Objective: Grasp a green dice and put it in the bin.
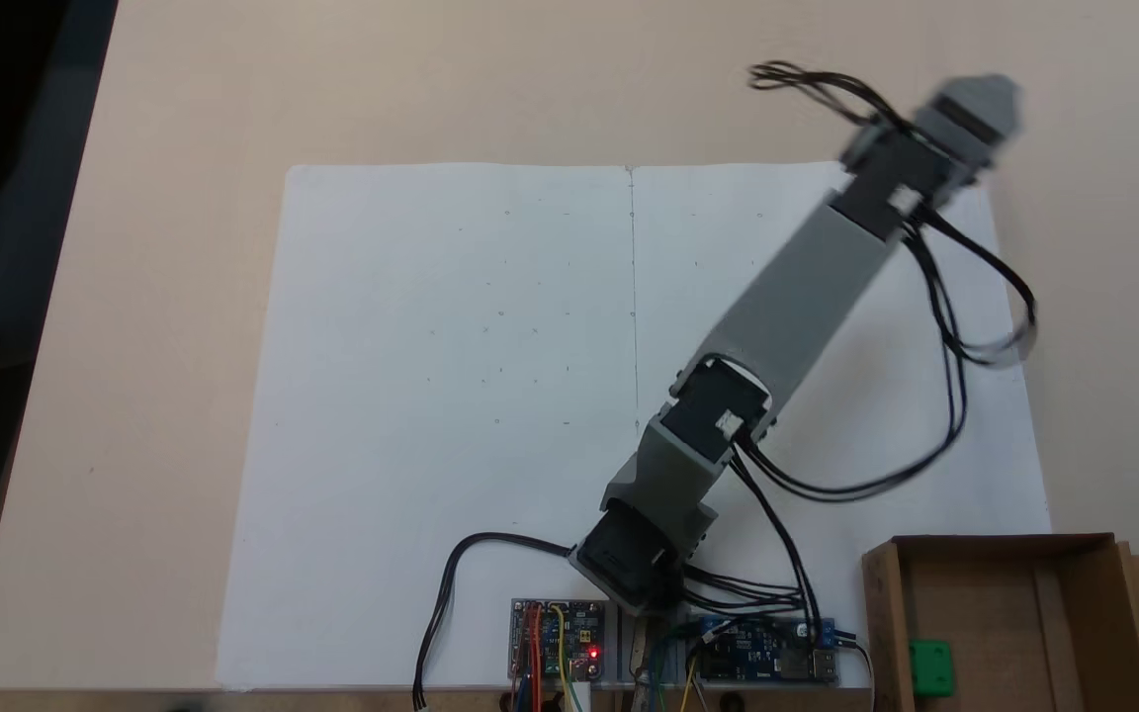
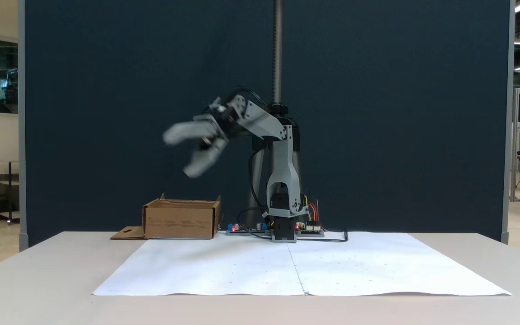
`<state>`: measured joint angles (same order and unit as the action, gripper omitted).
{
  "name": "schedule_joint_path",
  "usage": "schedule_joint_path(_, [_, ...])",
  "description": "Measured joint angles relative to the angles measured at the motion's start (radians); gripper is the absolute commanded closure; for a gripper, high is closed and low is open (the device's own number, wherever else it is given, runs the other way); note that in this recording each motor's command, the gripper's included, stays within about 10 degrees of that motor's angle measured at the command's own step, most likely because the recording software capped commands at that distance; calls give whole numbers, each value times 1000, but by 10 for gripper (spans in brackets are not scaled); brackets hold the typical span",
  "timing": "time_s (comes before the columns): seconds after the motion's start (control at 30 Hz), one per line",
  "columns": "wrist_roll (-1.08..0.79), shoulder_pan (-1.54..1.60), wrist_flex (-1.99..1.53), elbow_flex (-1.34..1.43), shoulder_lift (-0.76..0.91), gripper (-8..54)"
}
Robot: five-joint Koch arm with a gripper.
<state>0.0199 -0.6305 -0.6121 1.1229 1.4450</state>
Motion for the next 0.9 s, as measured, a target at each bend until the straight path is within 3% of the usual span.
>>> schedule_joint_path(0.53, [0,518,555,698,140,19])
schedule_joint_path(0.9, [0,629,807,1198,385,3])
